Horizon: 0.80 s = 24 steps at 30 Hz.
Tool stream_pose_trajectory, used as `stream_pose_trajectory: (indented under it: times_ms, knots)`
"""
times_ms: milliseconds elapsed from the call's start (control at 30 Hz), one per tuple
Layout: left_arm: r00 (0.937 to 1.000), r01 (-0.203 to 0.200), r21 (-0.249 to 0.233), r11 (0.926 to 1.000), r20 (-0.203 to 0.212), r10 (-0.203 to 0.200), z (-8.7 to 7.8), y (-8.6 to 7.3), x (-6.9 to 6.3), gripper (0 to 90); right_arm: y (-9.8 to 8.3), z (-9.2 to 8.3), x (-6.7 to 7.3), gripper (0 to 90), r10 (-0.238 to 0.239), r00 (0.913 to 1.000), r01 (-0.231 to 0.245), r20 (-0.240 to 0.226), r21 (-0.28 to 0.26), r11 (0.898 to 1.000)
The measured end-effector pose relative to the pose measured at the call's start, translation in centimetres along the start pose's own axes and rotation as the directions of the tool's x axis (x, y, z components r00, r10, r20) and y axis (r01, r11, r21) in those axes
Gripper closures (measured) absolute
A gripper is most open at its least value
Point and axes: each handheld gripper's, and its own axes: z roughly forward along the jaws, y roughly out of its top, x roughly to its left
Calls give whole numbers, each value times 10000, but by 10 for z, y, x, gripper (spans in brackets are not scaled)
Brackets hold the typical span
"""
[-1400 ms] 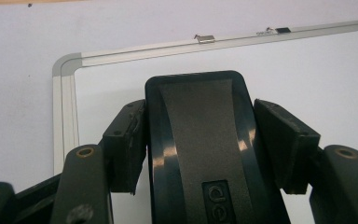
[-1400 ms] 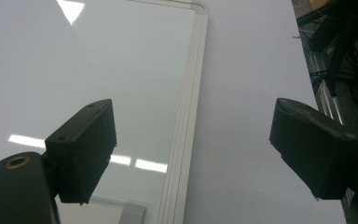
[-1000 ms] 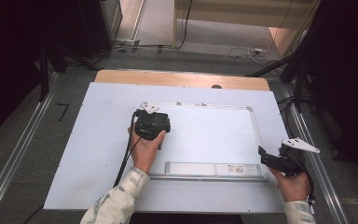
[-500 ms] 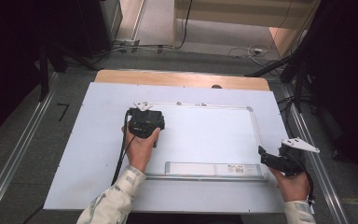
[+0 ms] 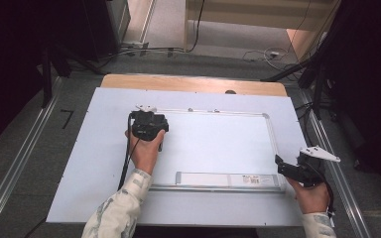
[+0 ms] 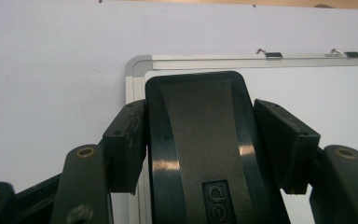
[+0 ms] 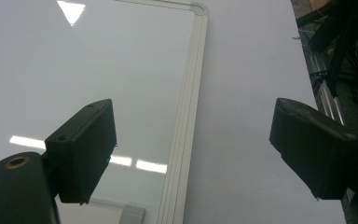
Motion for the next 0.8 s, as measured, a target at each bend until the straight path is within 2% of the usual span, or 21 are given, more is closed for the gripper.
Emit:
stream_pose_trajectory:
  times_ms: [400,567,800]
  knots:
    - [9993,-210,27,9998,-311,211,20,19,-6,385,0,0,-1,132,15,10000,-15,20,11,10000]
    - [9989,-128,269,9996,-451,140,35,21,-7,386,0,-1,-2,132,68,10000,-68,-3,-26,10000]
    - [9978,-198,343,9992,-620,219,45,23,-9,386,-1,-1,-4,132,88,10000,-88,-34,-46,10000]
